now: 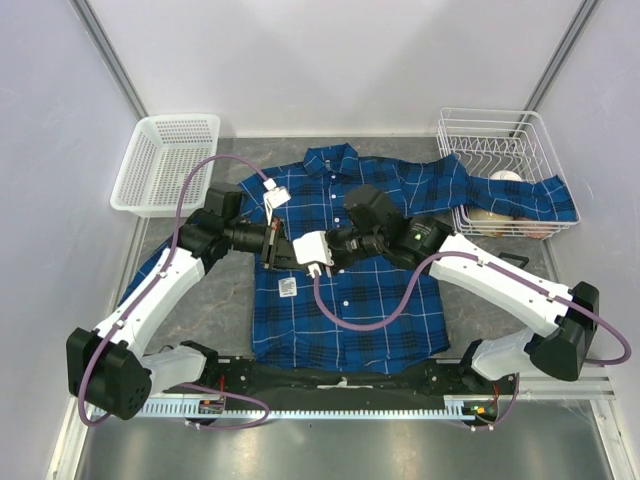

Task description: Pin the brooch onto the clothing

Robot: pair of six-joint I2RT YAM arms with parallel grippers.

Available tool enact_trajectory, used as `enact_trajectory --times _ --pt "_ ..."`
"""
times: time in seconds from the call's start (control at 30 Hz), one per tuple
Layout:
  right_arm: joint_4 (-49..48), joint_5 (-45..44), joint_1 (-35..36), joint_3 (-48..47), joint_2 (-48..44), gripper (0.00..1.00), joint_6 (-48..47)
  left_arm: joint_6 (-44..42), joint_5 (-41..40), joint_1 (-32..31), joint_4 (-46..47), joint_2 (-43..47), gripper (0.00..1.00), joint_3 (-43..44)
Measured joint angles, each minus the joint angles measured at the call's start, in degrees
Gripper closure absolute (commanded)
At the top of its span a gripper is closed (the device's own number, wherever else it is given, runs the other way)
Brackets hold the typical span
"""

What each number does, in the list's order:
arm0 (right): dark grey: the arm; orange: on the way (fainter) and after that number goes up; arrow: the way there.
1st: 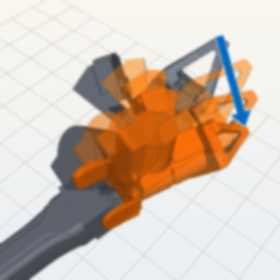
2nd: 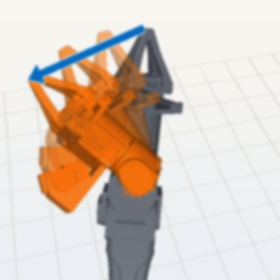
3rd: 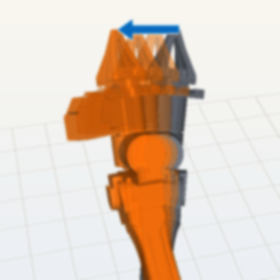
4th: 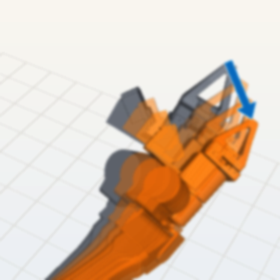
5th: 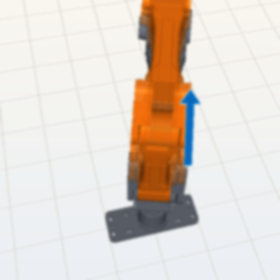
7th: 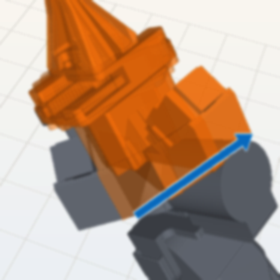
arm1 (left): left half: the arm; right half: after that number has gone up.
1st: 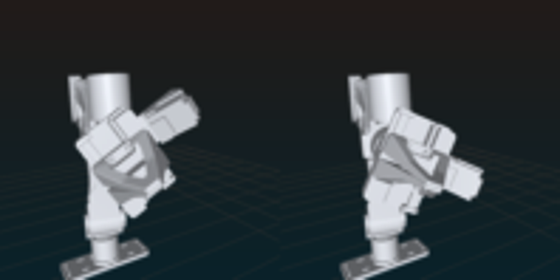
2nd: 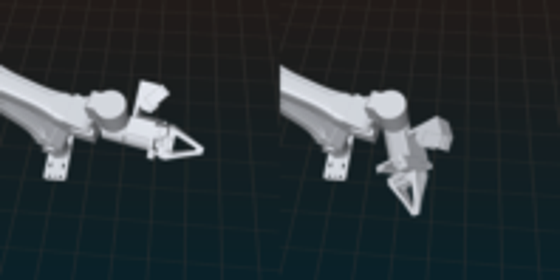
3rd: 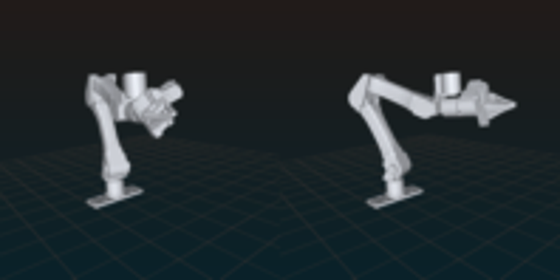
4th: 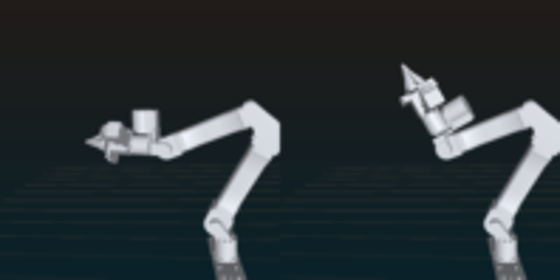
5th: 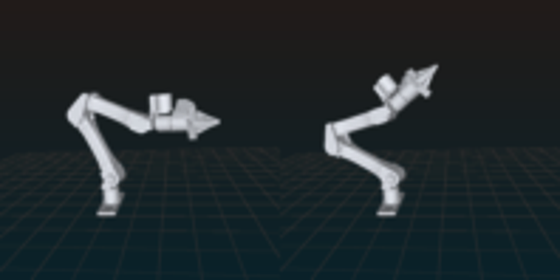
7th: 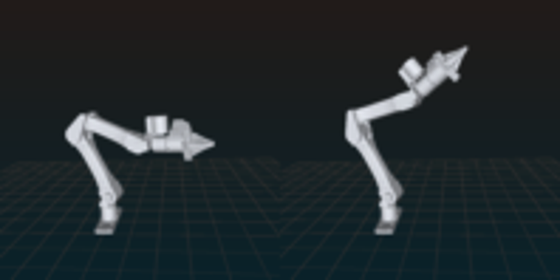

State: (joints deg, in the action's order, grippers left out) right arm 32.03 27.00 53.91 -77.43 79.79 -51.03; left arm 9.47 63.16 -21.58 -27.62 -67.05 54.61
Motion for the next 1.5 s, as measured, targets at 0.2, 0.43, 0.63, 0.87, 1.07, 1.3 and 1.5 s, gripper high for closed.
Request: enact_trajectory --times 0.2,0.43,0.63,0.87,1.07,1.3,1.5 --pt "1.6 -0.2 0.3 -0.9 0.5 0.86 -0.9 -0.5 -0.1 0.0 -0.6 0.0 0.98 0.0" --pt "3.4 -1.8 1.4 -1.9 0.8 1.00 -1.3 -0.8 -0.1 0.0 -1.0 0.0 0.98 0.0" --pt "3.4 -3.7 1.6 -2.5 1.3 1.00 2.3 -1.3 -0.2 0.0 -1.0 0.1 0.98 0.0" --pt "0.9 -5.4 1.3 -2.5 1.3 1.00 11.8 -1.5 -1.5 0.1 -0.3 1.7 0.98 -0.4" --pt "-1.2 -4.3 -0.8 -2.3 1.2 1.00 18.5 -1.4 -1.6 0.3 2.0 2.0 0.98 -0.6" --pt "-3.1 0.3 -4.0 0.3 -0.9 0.35 20.6 -1.0 -1.6 0.3 3.5 2.0 0.98 -0.7" --pt "-3.3 0.2 -6.8 2.8 -3.9 0.25 21.7 -10.1 -7.1 0.2 -7.1 0.2 0.98 2.8"
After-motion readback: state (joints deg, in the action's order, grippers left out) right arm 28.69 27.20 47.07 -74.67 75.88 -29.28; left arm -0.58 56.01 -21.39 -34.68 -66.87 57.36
